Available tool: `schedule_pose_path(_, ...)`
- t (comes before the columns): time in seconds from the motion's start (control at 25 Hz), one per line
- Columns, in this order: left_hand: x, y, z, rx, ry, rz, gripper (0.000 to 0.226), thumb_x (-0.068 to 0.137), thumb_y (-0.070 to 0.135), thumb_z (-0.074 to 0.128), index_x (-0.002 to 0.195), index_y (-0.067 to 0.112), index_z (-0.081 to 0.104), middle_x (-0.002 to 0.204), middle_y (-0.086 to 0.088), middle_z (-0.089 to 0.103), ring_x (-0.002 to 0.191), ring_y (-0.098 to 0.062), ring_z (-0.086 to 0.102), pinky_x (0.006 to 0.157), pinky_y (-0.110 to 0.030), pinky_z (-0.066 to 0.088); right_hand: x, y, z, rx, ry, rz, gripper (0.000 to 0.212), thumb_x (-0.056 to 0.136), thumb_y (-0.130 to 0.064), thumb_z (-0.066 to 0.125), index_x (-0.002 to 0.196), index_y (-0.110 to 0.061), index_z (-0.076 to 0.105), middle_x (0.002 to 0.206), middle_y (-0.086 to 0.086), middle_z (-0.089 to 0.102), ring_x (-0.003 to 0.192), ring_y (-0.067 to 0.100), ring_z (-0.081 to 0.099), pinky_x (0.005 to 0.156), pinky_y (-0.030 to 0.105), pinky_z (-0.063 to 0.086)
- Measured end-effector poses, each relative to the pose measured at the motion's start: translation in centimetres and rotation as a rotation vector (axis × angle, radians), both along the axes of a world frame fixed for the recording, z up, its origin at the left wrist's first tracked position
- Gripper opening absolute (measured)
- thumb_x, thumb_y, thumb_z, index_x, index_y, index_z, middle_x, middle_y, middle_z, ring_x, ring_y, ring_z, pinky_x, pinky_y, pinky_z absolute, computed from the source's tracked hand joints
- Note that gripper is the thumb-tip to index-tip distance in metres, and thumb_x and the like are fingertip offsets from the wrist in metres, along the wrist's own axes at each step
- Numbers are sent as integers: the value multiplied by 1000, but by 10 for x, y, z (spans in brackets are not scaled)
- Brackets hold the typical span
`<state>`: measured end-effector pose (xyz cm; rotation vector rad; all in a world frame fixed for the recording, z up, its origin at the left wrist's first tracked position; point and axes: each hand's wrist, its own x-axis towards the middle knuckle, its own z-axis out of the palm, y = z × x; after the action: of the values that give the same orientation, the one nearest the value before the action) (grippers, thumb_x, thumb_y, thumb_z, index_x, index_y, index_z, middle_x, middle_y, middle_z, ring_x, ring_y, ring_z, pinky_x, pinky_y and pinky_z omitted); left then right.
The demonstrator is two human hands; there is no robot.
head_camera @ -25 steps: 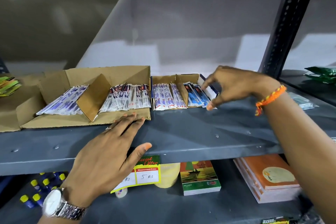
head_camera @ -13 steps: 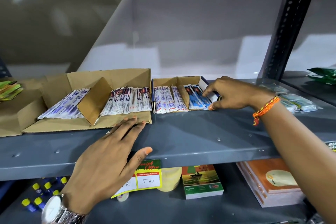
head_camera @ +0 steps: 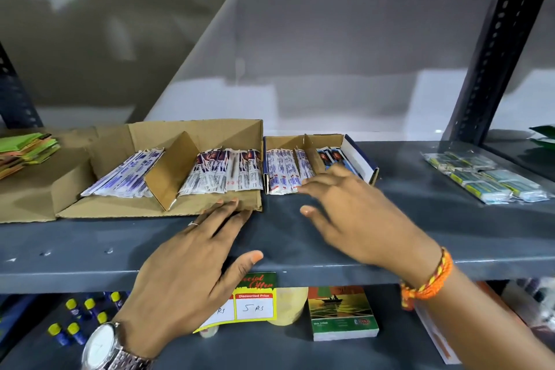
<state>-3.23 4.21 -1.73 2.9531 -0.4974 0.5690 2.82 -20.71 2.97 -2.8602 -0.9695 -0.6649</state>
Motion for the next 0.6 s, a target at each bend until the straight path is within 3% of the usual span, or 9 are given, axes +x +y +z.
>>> schedule_pose_path(0.12,0,0,0,-7,15,-4,73,97,72,12,150,28,38,154,7,42,139,-16,42,99,-35,49,3,31,1,-46,-24,-44,31,94,-26,42,109,-9,63,114,8,67,110,27,57,103,39,45)
schedule_pose_path(0.2,1,1,-1,-10,22,8,72,98,72,14,148,27,41,152,4,46,137,-19,46,97,-37,52,13,41,6,-60,94,-67,26,94,-18,43,107,-4,61,110,14,66,103,30,61,105,38,44)
schedule_pose_path(0.28,1,2,-2,4,17,12,72,99,71,16,145,25,45,151,3,48,138,-19,46,97,-37,51,21,46,9,-64,204,-106,20,93,-11,45,101,-1,61,105,18,65,98,33,61,97,39,50)
schedule_pose_path(0.4,2,2,-2,6,6,-1,72,99,70,18,144,23,48,153,4,47,140,-16,45,100,-34,48,24,51,6,-75,271,-123,15,91,-6,45,85,-3,59,80,14,59,80,34,56,94,42,50)
schedule_pose_path(0.52,2,2,-1,-4,7,-10,72,99,71,18,147,25,45,155,6,45,142,-14,40,102,-33,45,27,51,3,-28,300,-137,18,92,-5,45,96,0,62,93,15,63,85,31,60,75,36,49)
schedule_pose_path(0.6,2,1,0,-7,16,-8,74,98,73,15,149,26,42,157,7,41,144,-13,36,104,-33,44,29,51,2,-10,302,-135,21,92,-6,46,107,0,61,106,17,62,96,32,62,82,39,54)
